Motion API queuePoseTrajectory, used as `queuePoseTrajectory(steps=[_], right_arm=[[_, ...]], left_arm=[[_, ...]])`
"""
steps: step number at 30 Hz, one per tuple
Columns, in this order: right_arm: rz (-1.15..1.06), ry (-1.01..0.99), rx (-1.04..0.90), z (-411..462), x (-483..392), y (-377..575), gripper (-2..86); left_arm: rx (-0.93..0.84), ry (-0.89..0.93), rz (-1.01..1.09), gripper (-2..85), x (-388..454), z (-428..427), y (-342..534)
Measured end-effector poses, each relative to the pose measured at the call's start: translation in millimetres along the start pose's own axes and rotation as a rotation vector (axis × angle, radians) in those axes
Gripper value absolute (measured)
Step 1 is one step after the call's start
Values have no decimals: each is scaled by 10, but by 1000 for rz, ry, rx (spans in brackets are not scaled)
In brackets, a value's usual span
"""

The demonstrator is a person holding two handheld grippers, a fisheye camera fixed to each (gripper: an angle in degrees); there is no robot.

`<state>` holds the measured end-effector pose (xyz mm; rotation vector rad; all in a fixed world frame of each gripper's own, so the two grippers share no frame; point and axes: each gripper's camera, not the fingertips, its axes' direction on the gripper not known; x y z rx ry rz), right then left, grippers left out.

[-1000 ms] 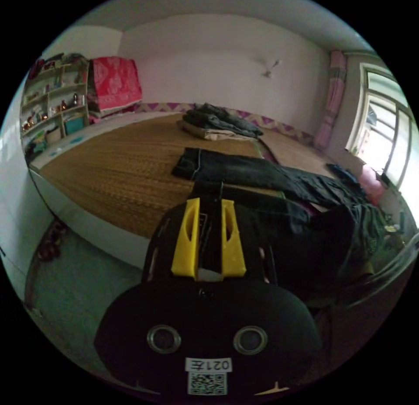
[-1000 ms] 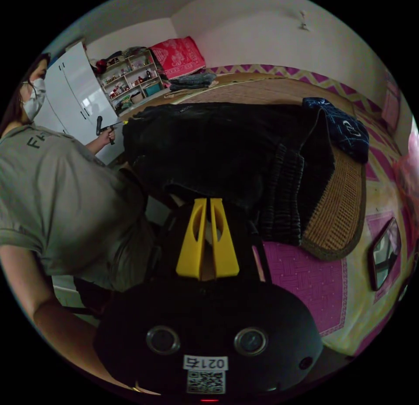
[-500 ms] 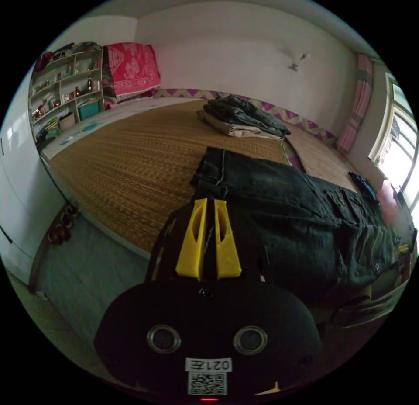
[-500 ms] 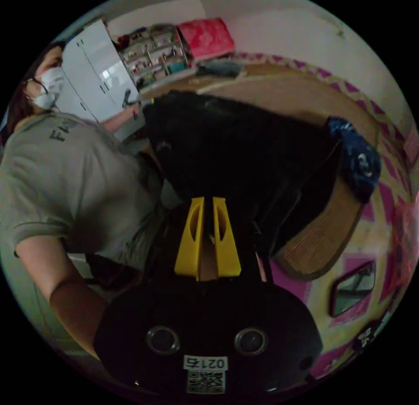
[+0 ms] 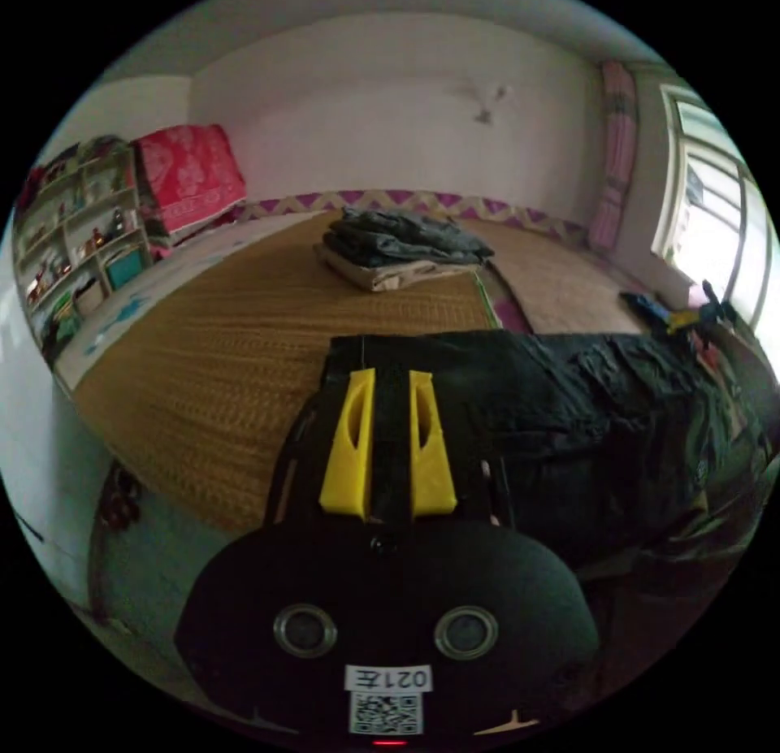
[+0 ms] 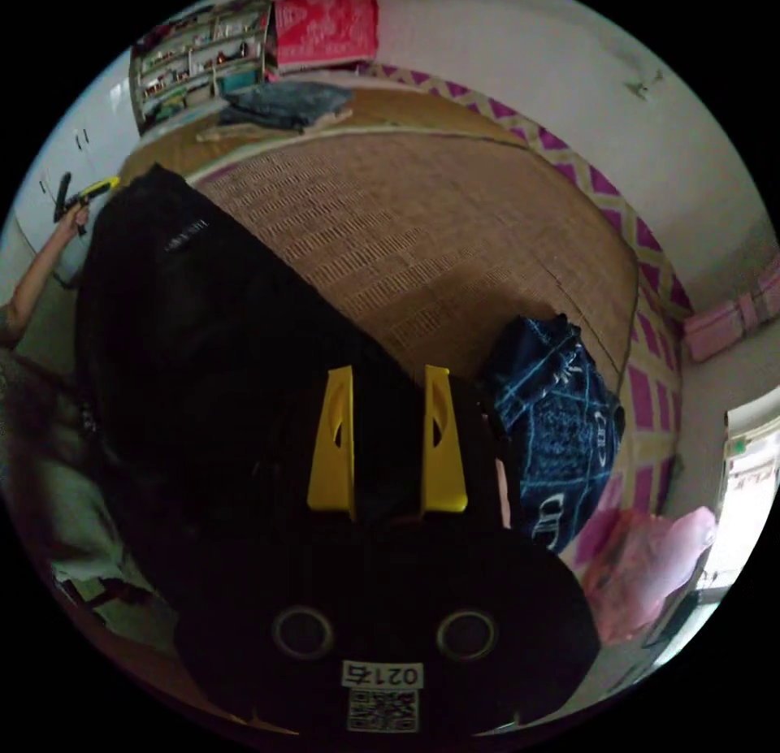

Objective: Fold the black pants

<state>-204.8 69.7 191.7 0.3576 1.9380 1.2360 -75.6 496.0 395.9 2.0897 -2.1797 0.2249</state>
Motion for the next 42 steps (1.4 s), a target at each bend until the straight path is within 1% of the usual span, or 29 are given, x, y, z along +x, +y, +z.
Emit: queuePoseTrajectory(steps=[2,3,4,5,6,7,9,10,13,16,18,21,22,23,24,25,26,27,28,29,32,34,35,36,37,38,40,42], right_arm=[[-7,-20,-103,227,191,-275,111],[-13,-28,-136,294,219,-325,103],[-34,-69,-195,433,244,-400,87],[-60,-152,-263,578,235,-452,53],[-38,-140,-233,555,246,-479,36],[-94,-191,-233,559,211,-519,14],[-133,-155,-242,566,130,-560,-2],[-156,-95,-224,526,76,-588,-5],[-130,-41,-192,438,78,-679,-8],[-89,19,-176,393,107,-785,-8],[-45,46,-171,400,147,-839,-7],[34,31,-222,633,161,-823,3],[41,9,-275,772,114,-775,12],[56,71,-212,696,57,-721,28],[67,88,-202,650,40,-693,36],[95,84,-151,512,21,-607,55],[134,66,-70,326,3,-480,68],[144,60,-28,229,-22,-404,72],[138,49,48,57,-105,-242,76],[129,25,101,-78,-200,-78,77],[112,-39,162,-238,-444,255,76],[103,-56,168,-248,-587,393,76],[93,-71,169,-234,-677,473,75],[89,-79,165,-221,-719,511,75],[78,-93,154,-190,-798,587,75],[71,-109,145,-160,-866,673,76],[66,-125,135,-122,-948,816,76],[63,-161,133,-96,-1017,978,74]], left_arm=[[-156,34,76,81,68,382,-195],[-201,28,97,83,86,486,-220],[-208,37,114,87,91,595,-251],[-209,45,87,84,47,664,-292],[-203,62,78,83,30,691,-319],[-204,65,68,69,26,753,-373],[-229,50,82,39,69,846,-490],[-252,37,94,19,97,910,-592],[-294,-2,121,-4,139,1152,-904],[-329,-21,124,-7,161,1493,-1309],[-335,-62,165,-8,241,1706,-1535],[-351,-103,171,-8,339,1908,-1786],[-334,-108,180,-8,355,1864,-1836],[-255,-149,147,-7,319,1696,-1848],[-210,-160,130,-6,290,1580,-1838],[-145,-94,142,-4,234,1345,-1790],[-126,19,168,0,171,1142,-1717],[-136,79,189,3,150,1066,-1673],[-171,191,242,19,142,958,-1562],[-210,245,293,45,172,902,-1435],[-344,269,415,95,325,991,-1179],[-383,245,465,100,407,1093,-1112],[-425,222,490,88,452,1188,-1088],[-420,244,502,77,464,1201,-1090],[-419,279,516,47,465,1214,-1118],[-431,268,524,6,478,1242,-1154],[-440,242,568,-3,532,1248,-1204],[-431,220,569,-7,536,1237,-1308]])
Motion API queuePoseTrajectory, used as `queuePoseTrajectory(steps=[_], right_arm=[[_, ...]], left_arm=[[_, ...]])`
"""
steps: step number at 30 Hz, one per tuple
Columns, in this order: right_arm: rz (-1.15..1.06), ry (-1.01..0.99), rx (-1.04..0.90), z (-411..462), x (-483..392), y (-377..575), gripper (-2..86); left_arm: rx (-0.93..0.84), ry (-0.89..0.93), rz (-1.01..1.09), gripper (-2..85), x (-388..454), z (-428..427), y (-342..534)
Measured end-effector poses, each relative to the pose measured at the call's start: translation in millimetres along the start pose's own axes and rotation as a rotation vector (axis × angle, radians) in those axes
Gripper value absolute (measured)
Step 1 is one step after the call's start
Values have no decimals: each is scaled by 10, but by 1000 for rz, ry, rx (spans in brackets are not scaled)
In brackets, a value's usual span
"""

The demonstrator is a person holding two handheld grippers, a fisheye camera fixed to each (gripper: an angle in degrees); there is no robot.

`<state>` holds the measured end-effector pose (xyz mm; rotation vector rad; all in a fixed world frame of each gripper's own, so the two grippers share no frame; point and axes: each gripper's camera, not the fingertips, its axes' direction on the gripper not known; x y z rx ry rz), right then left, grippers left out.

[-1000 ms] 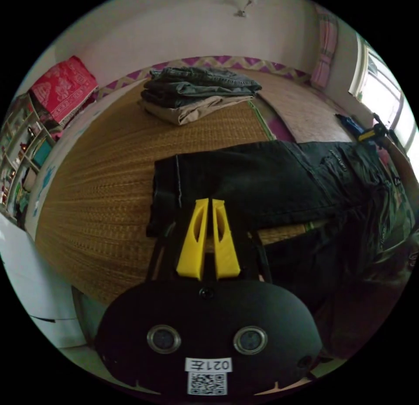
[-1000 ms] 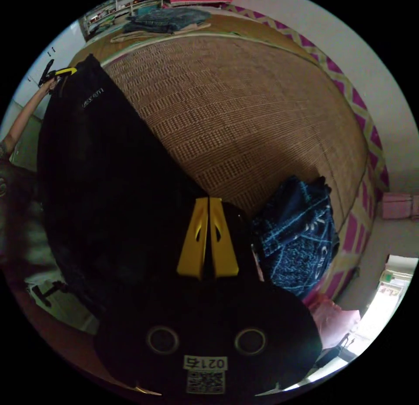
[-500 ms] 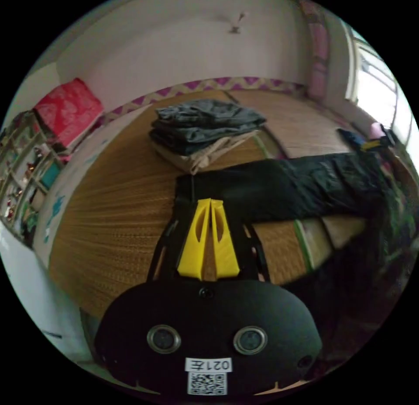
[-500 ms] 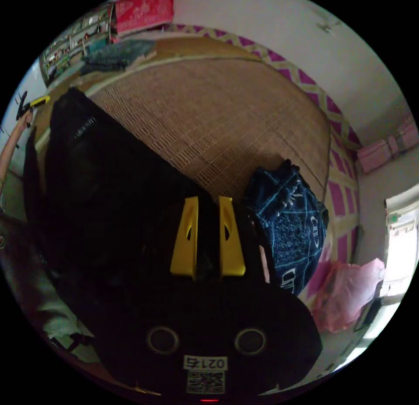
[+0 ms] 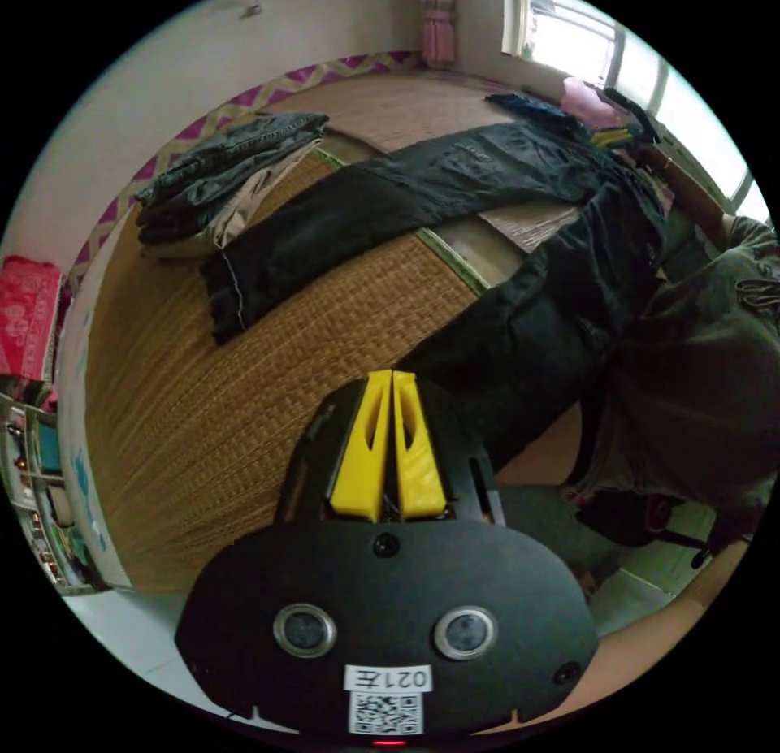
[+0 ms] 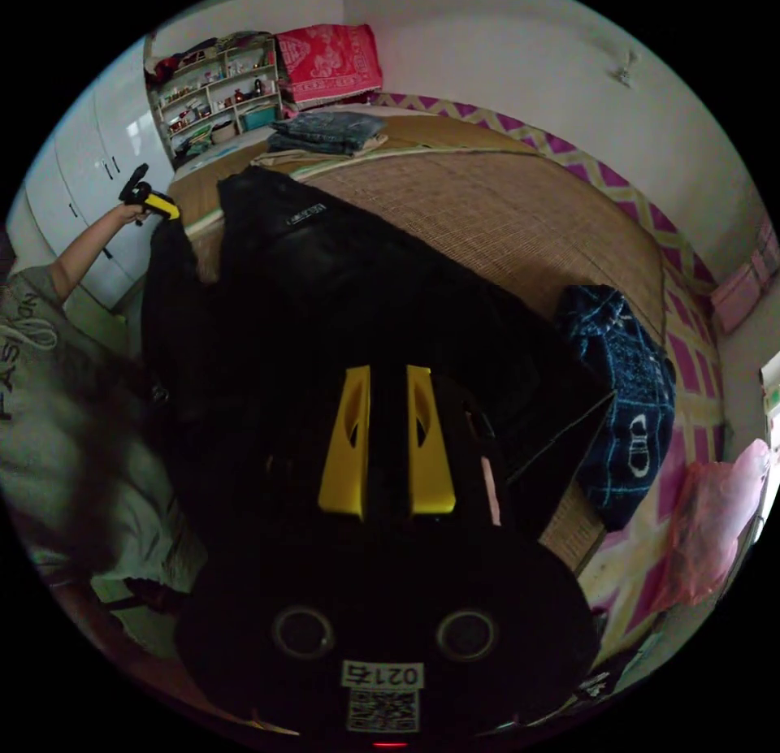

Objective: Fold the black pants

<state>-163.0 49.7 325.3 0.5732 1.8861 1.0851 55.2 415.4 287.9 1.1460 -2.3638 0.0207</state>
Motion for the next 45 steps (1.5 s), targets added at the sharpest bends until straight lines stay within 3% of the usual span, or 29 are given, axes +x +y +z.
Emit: queuePoseTrajectory(steps=[6,12,18,20,23,26,30,34,36,39,41,43,45], right_arm=[[-33,-30,9,-17,-260,380,69],[-66,-9,-24,138,-497,545,72],[-7,98,-36,-11,-574,939,67],[111,191,52,-265,-476,1187,69],[336,275,20,-274,-136,1494,124],[529,203,156,-431,333,1727,134],[515,99,154,-343,746,1568,124],[609,31,1,4,1135,1335,101],[661,-61,33,46,1275,1360,57],[771,-166,98,-46,1499,1513,13],[834,-259,244,-339,1616,1708,2],[840,-234,307,-526,1600,1808,-2],[838,-128,253,-503,1578,1849,-3]], left_arm=[[74,-33,-102,-10,-454,-299,-330],[-136,74,-176,-10,-800,381,-594],[9,96,-259,-9,-891,192,-254],[136,40,-320,-9,-838,-71,-74],[366,85,-352,-9,-660,-423,96],[433,129,-286,-4,-305,-531,-20],[403,190,-194,3,194,-372,-410],[247,51,-145,-4,676,40,-812],[158,11,-193,-7,691,279,-863],[166,94,-242,-9,592,353,-840],[168,145,-284,-10,510,367,-854],[172,154,-283,-10,514,384,-878],[175,167,-289,-10,525,398,-901]])
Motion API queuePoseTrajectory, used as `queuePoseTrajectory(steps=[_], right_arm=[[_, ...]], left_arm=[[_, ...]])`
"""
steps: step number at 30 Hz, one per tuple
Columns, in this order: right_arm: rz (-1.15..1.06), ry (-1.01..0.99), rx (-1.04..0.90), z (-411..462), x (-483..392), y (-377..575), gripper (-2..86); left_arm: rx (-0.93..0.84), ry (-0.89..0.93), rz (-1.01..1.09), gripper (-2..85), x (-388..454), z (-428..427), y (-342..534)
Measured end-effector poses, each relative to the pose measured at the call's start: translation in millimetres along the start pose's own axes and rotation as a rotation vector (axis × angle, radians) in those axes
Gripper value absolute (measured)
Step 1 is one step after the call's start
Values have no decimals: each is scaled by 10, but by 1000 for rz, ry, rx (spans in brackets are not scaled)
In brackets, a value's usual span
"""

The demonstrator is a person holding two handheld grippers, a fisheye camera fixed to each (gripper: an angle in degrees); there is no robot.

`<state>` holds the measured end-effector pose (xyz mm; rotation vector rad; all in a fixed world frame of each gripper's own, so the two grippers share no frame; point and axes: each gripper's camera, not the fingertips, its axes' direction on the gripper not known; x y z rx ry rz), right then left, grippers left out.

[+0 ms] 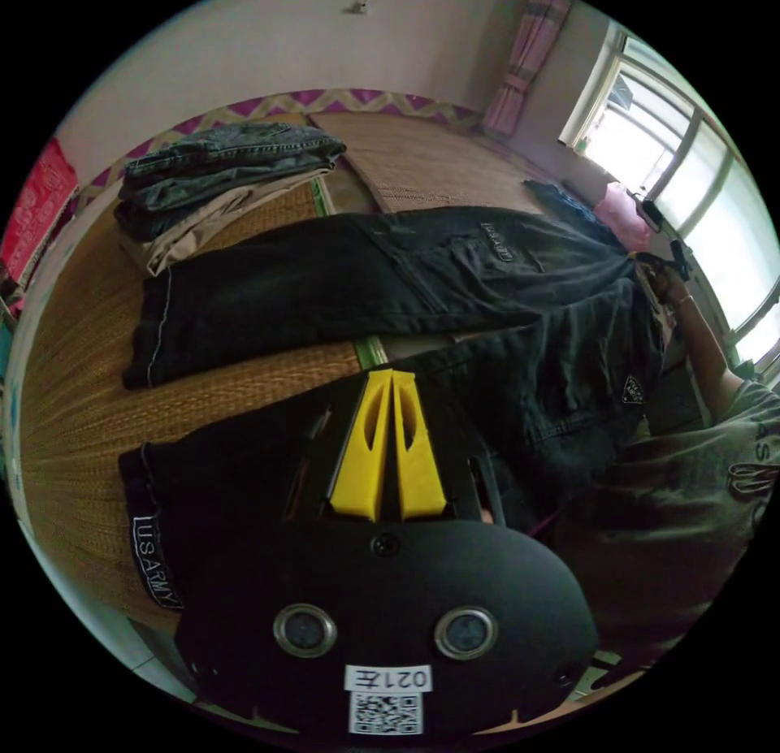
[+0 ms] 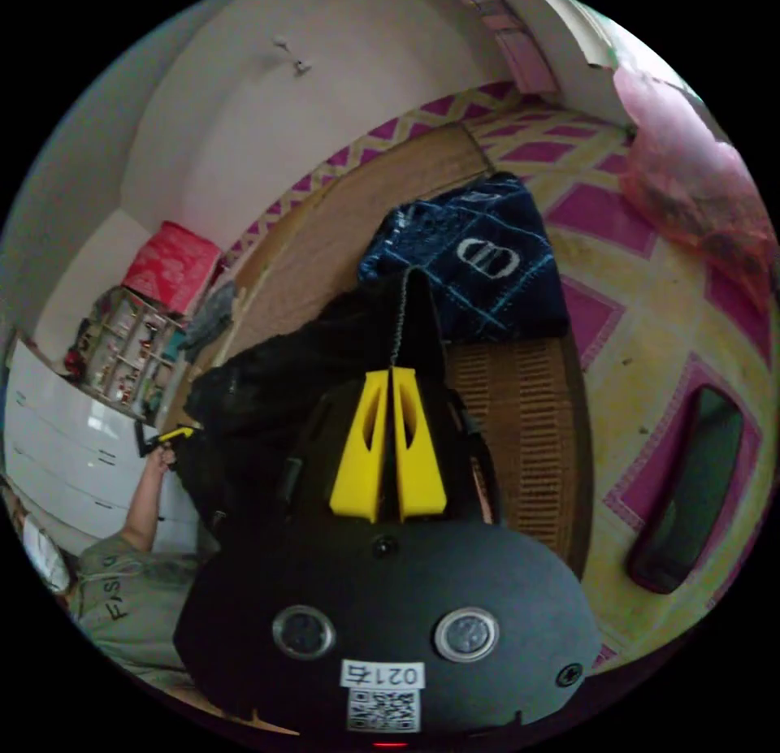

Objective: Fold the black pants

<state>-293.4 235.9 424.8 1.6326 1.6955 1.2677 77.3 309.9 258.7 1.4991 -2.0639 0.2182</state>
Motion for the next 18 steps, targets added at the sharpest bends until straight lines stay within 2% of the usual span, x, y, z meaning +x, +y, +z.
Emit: queuePoseTrajectory(steps=[2,6,12,15,18], right_arm=[[11,114,-92,317,132,64,-3],[-21,123,-42,366,84,134,-2],[-176,173,62,-202,-424,489,-4],[-316,168,-17,-237,-801,829,-5],[-400,361,-153,218,-1035,1179,-6]], left_arm=[[-5,12,-1,-10,24,15,-12],[-4,48,-17,-10,27,-8,36],[20,10,-20,-10,192,-184,274],[115,28,-43,-9,301,-391,495],[142,43,-39,-8,464,-452,667]])
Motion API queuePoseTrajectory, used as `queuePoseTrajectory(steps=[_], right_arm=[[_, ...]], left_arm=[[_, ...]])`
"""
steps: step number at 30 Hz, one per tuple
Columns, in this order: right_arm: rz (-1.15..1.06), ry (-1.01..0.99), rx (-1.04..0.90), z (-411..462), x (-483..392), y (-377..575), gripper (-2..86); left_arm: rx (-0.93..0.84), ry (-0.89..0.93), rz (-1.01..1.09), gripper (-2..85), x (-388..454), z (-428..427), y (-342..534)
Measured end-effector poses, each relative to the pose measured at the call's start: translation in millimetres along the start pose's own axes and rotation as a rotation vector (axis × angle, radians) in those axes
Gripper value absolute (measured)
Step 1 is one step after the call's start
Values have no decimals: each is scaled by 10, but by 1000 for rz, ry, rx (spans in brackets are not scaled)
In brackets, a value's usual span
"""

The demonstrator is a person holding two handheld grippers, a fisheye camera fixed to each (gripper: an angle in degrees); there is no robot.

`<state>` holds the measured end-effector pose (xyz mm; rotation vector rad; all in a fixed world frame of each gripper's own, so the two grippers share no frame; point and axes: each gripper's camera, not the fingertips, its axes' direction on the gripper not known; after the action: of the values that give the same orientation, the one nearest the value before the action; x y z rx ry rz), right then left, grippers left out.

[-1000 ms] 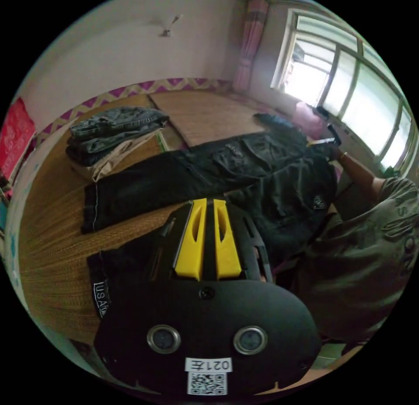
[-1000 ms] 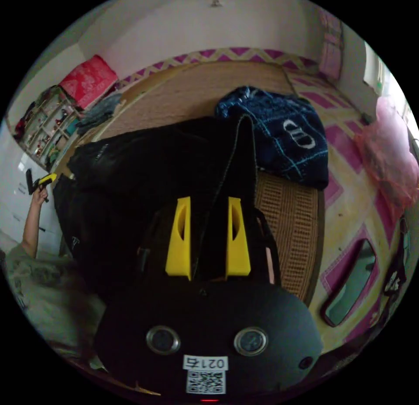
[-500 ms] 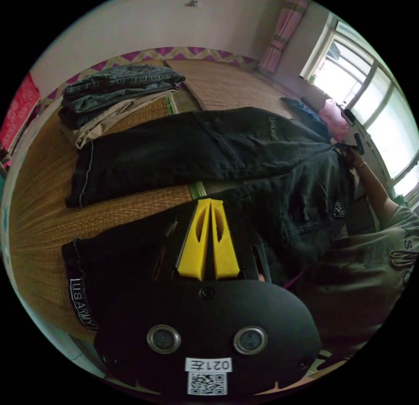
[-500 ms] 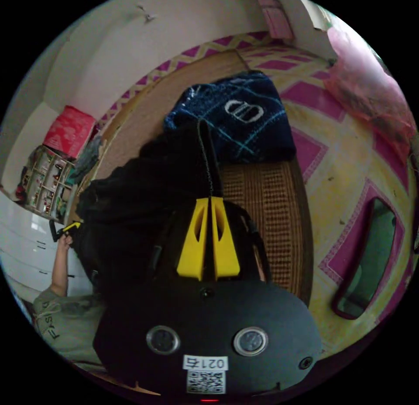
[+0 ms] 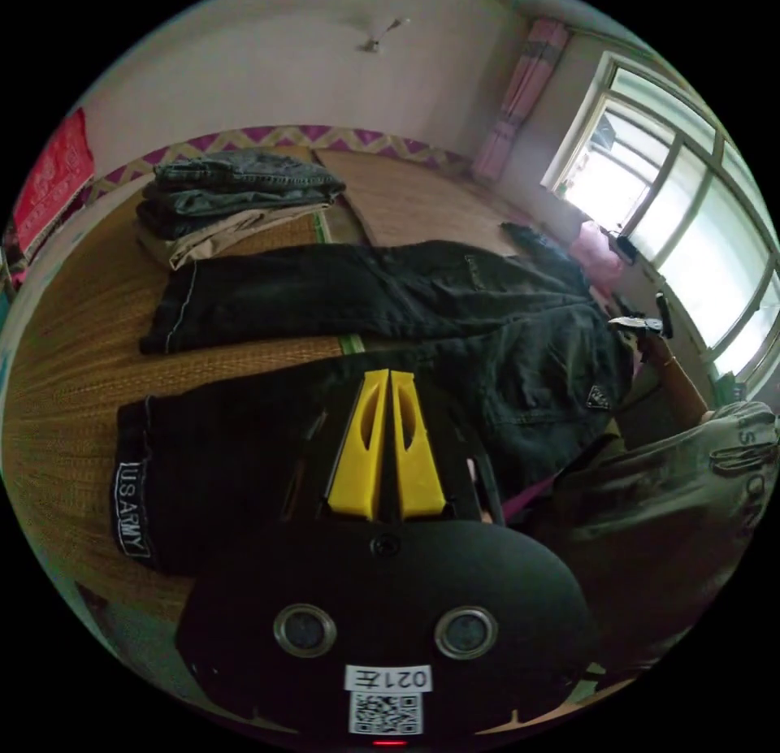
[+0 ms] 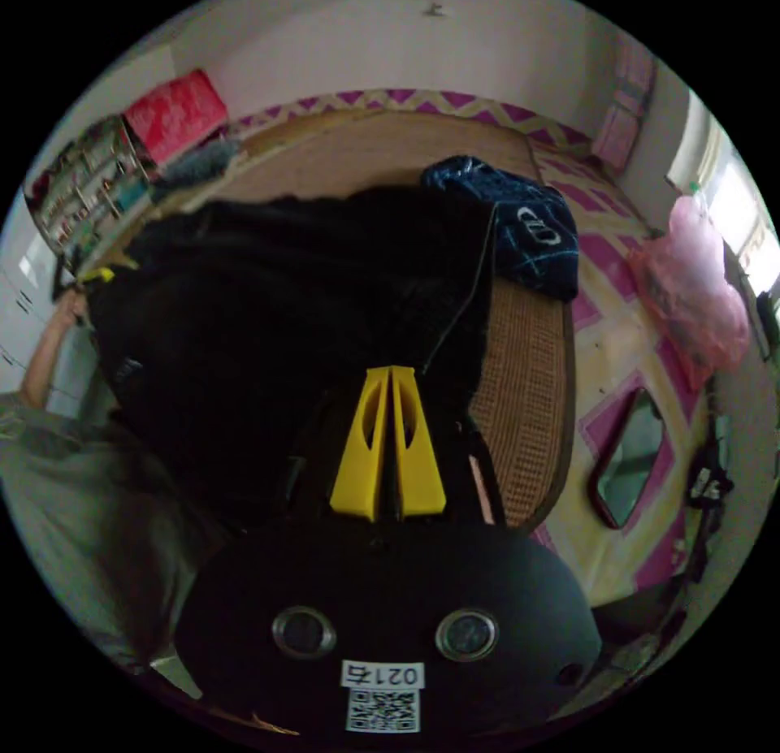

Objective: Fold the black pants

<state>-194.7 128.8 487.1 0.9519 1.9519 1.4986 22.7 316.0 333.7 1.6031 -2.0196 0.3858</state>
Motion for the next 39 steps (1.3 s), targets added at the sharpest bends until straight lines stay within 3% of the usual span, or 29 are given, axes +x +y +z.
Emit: queuePoseTrajectory(steps=[1,4,6,11,13,14,16,19,26,39], right_arm=[[-13,91,27,128,-160,71,-6],[-19,234,94,170,-411,150,-6],[18,250,92,179,-447,151,-6],[79,238,41,190,-424,76,-4],[105,223,50,184,-386,78,-1],[122,196,63,160,-330,104,1],[154,160,74,37,-219,172,9],[286,174,237,-445,-70,523,55],[547,-41,292,-739,150,1617,82],[882,-437,344,-305,405,2356,93]], left_arm=[[-69,-47,-1,-6,51,96,58],[-3,-63,-44,-6,104,48,268],[27,-79,-36,-1,177,6,374],[-52,-419,262,63,1001,164,524],[-75,-496,275,43,1147,189,565],[-65,-554,181,8,1135,126,586],[-6,-500,55,-2,1073,-90,690],[214,-467,-179,-4,926,-690,1084],[329,-334,-674,56,145,-1413,2242],[361,-129,-932,82,-646,-1244,2744]])
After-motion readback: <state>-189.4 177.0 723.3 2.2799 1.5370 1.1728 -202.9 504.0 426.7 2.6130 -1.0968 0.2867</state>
